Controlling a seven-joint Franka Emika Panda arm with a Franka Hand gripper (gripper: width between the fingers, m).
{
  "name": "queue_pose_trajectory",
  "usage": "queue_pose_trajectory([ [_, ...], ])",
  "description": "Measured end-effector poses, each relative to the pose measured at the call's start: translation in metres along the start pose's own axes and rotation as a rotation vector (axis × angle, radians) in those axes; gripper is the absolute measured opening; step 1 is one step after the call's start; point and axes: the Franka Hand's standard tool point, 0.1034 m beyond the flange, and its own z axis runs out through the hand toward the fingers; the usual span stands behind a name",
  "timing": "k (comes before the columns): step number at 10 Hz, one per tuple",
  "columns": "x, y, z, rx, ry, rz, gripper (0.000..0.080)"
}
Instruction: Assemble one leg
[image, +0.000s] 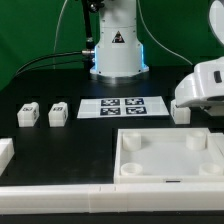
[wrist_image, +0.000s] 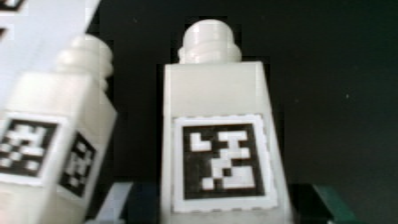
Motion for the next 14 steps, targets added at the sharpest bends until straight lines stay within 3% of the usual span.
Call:
queue_pose_trajectory([
  [4,-0.031,0.018,-0.040,-0.002,0.044,0.009,0.0292],
  [5,-0.024,0.016,-0.042,0.006,0.092,0.009,0.0292],
  [6,-0.014,0.011,-0.046,0.023,0.221,0.004,0.0292],
  [8,-0.020,0.012,-0.046,0.034,0.388,0.004,0.0292],
  [11,-0.016,0.008,-0.049,0.070,0.670,-0.013,0.0292],
  [14,-0.009,0.037,-0.074,0.095,0.887,-0.014,0.0292],
])
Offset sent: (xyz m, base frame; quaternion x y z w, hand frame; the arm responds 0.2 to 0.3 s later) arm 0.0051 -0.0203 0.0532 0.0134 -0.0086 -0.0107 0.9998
